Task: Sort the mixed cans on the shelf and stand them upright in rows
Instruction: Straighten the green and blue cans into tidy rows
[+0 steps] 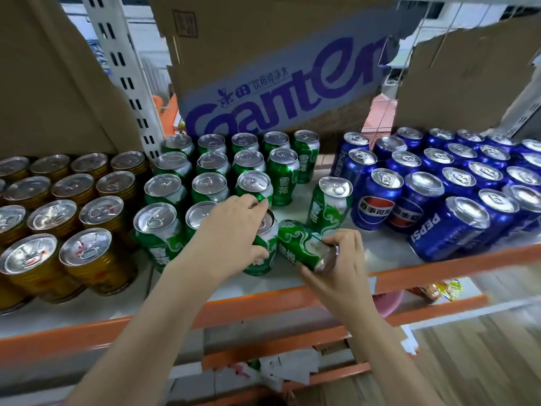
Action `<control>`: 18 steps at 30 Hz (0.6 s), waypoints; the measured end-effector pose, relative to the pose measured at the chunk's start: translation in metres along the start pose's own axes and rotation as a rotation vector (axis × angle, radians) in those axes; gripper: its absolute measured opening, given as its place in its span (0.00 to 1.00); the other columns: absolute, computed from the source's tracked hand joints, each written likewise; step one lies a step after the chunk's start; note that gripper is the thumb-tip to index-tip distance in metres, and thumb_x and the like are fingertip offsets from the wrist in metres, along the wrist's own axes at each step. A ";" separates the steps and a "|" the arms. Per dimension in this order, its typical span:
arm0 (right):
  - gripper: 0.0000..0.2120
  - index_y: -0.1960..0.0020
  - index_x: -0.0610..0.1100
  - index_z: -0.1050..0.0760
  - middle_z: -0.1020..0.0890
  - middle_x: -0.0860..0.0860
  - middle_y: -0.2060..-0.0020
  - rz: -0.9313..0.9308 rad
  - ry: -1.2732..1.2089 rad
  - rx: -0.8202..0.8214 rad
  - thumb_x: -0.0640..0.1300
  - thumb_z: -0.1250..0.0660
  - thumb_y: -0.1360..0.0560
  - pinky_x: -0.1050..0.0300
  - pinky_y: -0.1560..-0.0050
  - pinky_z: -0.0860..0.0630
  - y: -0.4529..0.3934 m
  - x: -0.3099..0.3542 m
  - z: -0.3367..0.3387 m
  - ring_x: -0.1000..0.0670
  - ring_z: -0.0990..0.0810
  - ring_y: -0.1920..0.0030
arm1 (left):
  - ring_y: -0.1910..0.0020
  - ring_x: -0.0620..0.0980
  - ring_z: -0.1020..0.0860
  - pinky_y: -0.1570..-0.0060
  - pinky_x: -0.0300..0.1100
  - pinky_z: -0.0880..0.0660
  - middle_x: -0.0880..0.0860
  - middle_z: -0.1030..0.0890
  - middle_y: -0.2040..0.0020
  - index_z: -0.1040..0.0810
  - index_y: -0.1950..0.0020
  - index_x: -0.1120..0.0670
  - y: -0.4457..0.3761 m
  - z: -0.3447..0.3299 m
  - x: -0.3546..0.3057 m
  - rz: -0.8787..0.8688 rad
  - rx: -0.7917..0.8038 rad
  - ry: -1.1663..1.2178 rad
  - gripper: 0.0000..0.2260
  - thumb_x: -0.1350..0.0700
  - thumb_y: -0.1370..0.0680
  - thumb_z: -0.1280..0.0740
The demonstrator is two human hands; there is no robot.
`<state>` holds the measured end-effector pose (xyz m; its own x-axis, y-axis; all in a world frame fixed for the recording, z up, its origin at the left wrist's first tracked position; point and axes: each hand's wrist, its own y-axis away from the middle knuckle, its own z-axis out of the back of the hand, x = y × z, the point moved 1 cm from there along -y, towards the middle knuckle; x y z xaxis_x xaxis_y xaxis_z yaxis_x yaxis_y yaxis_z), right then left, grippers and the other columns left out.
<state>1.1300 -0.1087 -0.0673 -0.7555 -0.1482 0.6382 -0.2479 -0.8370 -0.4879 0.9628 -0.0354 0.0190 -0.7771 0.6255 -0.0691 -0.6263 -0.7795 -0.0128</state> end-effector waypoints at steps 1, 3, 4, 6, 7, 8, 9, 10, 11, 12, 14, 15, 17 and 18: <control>0.22 0.52 0.41 0.32 0.32 0.49 0.53 -0.003 0.039 0.033 0.53 0.33 0.39 0.66 0.55 0.38 -0.002 0.000 0.001 0.50 0.32 0.54 | 0.35 0.50 0.35 0.37 0.41 0.37 0.50 0.35 0.32 0.45 0.24 0.54 -0.001 0.000 0.001 0.011 -0.006 0.006 0.37 0.43 0.27 0.32; 0.22 0.49 0.40 0.30 0.31 0.48 0.53 -0.021 0.124 0.126 0.50 0.31 0.38 0.63 0.56 0.39 -0.008 0.000 0.002 0.46 0.29 0.54 | 0.36 0.50 0.34 0.38 0.42 0.37 0.50 0.34 0.32 0.44 0.25 0.54 -0.002 -0.001 0.004 0.022 -0.018 0.015 0.36 0.43 0.27 0.32; 0.24 0.46 0.40 0.30 0.30 0.48 0.50 -0.042 0.161 0.195 0.49 0.29 0.37 0.61 0.55 0.38 -0.011 0.000 0.003 0.44 0.28 0.52 | 0.36 0.50 0.34 0.38 0.42 0.36 0.50 0.35 0.32 0.44 0.25 0.54 -0.002 -0.002 0.004 0.021 -0.021 0.021 0.36 0.44 0.27 0.32; 0.31 0.35 0.43 0.35 0.32 0.47 0.43 -0.092 0.212 0.362 0.48 0.28 0.33 0.58 0.51 0.36 -0.019 0.002 0.006 0.43 0.30 0.45 | 0.35 0.50 0.35 0.37 0.41 0.37 0.50 0.36 0.31 0.45 0.24 0.54 -0.002 -0.004 0.006 0.019 -0.024 0.040 0.37 0.44 0.27 0.31; 0.34 0.31 0.45 0.39 0.33 0.47 0.40 -0.100 0.264 0.438 0.50 0.29 0.32 0.56 0.47 0.35 -0.023 0.004 0.007 0.43 0.31 0.42 | 0.34 0.50 0.36 0.37 0.41 0.37 0.50 0.37 0.31 0.45 0.24 0.54 -0.002 -0.004 0.006 0.022 -0.025 0.053 0.37 0.44 0.27 0.31; 0.37 0.28 0.47 0.44 0.34 0.46 0.38 -0.089 0.346 0.505 0.53 0.30 0.31 0.54 0.44 0.35 -0.028 0.007 0.007 0.42 0.32 0.40 | 0.34 0.50 0.36 0.36 0.42 0.36 0.50 0.37 0.31 0.46 0.24 0.54 -0.002 -0.005 0.006 0.025 -0.030 0.065 0.38 0.44 0.27 0.31; 0.38 0.27 0.48 0.46 0.33 0.46 0.37 -0.067 0.430 0.558 0.56 0.32 0.30 0.52 0.42 0.34 -0.033 0.011 0.005 0.41 0.32 0.39 | 0.34 0.50 0.37 0.36 0.42 0.36 0.50 0.38 0.30 0.47 0.24 0.54 -0.001 -0.006 0.007 0.027 -0.035 0.075 0.38 0.45 0.27 0.31; 0.39 0.26 0.48 0.48 0.32 0.45 0.37 -0.054 0.498 0.588 0.60 0.33 0.30 0.51 0.41 0.33 -0.036 0.015 0.002 0.41 0.32 0.38 | 0.33 0.50 0.37 0.36 0.42 0.36 0.50 0.38 0.30 0.47 0.24 0.54 -0.001 -0.007 0.007 0.030 -0.039 0.083 0.38 0.45 0.26 0.31; 0.40 0.27 0.48 0.48 0.32 0.45 0.38 -0.061 0.547 0.595 0.63 0.35 0.30 0.50 0.41 0.32 -0.039 0.018 -0.003 0.41 0.32 0.38 | 0.33 0.50 0.37 0.35 0.41 0.37 0.50 0.38 0.30 0.48 0.23 0.54 -0.002 -0.008 0.007 0.034 -0.042 0.090 0.38 0.45 0.26 0.31; 0.41 0.27 0.47 0.47 0.31 0.45 0.38 -0.083 0.581 0.588 0.65 0.35 0.31 0.49 0.42 0.32 -0.041 0.021 -0.008 0.41 0.32 0.37 | 0.33 0.49 0.37 0.35 0.41 0.38 0.50 0.39 0.30 0.48 0.23 0.54 -0.002 -0.009 0.008 0.039 -0.046 0.099 0.38 0.45 0.26 0.31; 0.41 0.29 0.46 0.45 0.31 0.44 0.38 -0.128 0.627 0.571 0.65 0.34 0.32 0.50 0.42 0.32 -0.044 0.026 -0.018 0.42 0.31 0.37 | 0.33 0.50 0.37 0.36 0.41 0.38 0.50 0.39 0.30 0.48 0.24 0.54 -0.002 -0.010 0.007 0.052 -0.057 0.114 0.38 0.46 0.27 0.31; 0.40 0.30 0.45 0.45 0.31 0.44 0.38 -0.138 0.647 0.568 0.63 0.32 0.32 0.50 0.43 0.31 -0.046 0.028 -0.022 0.42 0.31 0.37 | 0.33 0.50 0.36 0.36 0.41 0.37 0.50 0.40 0.30 0.47 0.24 0.54 -0.002 -0.010 0.006 0.061 -0.065 0.119 0.38 0.47 0.27 0.30; 0.37 0.31 0.45 0.44 0.31 0.44 0.39 -0.155 0.661 0.551 0.59 0.31 0.31 0.51 0.46 0.30 -0.048 0.030 -0.027 0.42 0.30 0.39 | 0.36 0.51 0.33 0.39 0.42 0.35 0.52 0.41 0.32 0.45 0.24 0.53 -0.001 -0.010 0.005 0.087 -0.081 0.128 0.37 0.47 0.27 0.30; 0.35 0.32 0.46 0.43 0.30 0.44 0.40 -0.169 0.646 0.537 0.58 0.30 0.30 0.51 0.48 0.30 -0.048 0.029 -0.028 0.42 0.29 0.40 | 0.37 0.51 0.32 0.40 0.42 0.34 0.52 0.41 0.33 0.45 0.25 0.53 -0.001 -0.010 0.005 0.097 -0.087 0.132 0.36 0.47 0.27 0.30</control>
<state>1.1030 -0.0577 -0.0419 -0.9721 0.1936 0.1324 -0.1906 -0.9810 0.0353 0.9599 -0.0322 0.0088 -0.8150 0.5424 -0.2041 -0.5370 -0.8392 -0.0858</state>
